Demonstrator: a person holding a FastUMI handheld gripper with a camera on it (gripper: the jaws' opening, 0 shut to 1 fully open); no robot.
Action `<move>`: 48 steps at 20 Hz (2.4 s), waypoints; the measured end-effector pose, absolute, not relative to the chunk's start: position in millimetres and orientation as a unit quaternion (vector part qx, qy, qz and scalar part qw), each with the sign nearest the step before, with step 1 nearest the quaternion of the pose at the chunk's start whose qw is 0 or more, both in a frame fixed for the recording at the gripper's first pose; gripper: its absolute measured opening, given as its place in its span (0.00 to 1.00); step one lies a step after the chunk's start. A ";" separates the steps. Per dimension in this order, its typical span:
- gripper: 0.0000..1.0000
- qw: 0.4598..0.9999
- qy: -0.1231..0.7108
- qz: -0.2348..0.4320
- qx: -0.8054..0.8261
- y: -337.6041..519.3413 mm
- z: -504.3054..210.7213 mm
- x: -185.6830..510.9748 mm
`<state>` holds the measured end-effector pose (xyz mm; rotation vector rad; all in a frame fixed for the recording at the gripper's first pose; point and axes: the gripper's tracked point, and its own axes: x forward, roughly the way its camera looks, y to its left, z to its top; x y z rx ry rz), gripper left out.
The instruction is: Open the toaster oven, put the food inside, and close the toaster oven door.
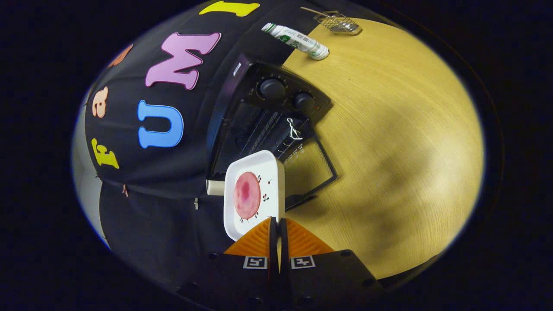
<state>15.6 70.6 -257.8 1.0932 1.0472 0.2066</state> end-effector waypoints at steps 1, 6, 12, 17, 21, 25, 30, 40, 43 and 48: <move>0.05 0.721 0.479 0.092 0.493 74.9 -264.7 21.9; 0.05 0.713 0.478 0.080 0.507 94.7 -277.2 60.8; 0.05 0.723 0.455 0.068 0.516 113.1 -283.3 102.0; 0.05 0.735 0.427 0.051 0.524 127.9 -292.2 128.0; 0.05 0.761 0.378 0.019 0.527 124.7 -293.5 155.2; 0.05 0.767 0.334 -0.004 0.548 122.5 -292.2 180.3; 0.05 0.782 0.317 -0.053 0.534 118.8 -302.6 191.6; 0.48 0.799 0.296 -0.074 0.518 118.6 -285.1 177.2; 0.93 0.811 0.309 -0.043 0.495 128.4 -274.4 149.3; 0.99 0.852 0.311 -0.024 0.421 126.2 -261.1 105.1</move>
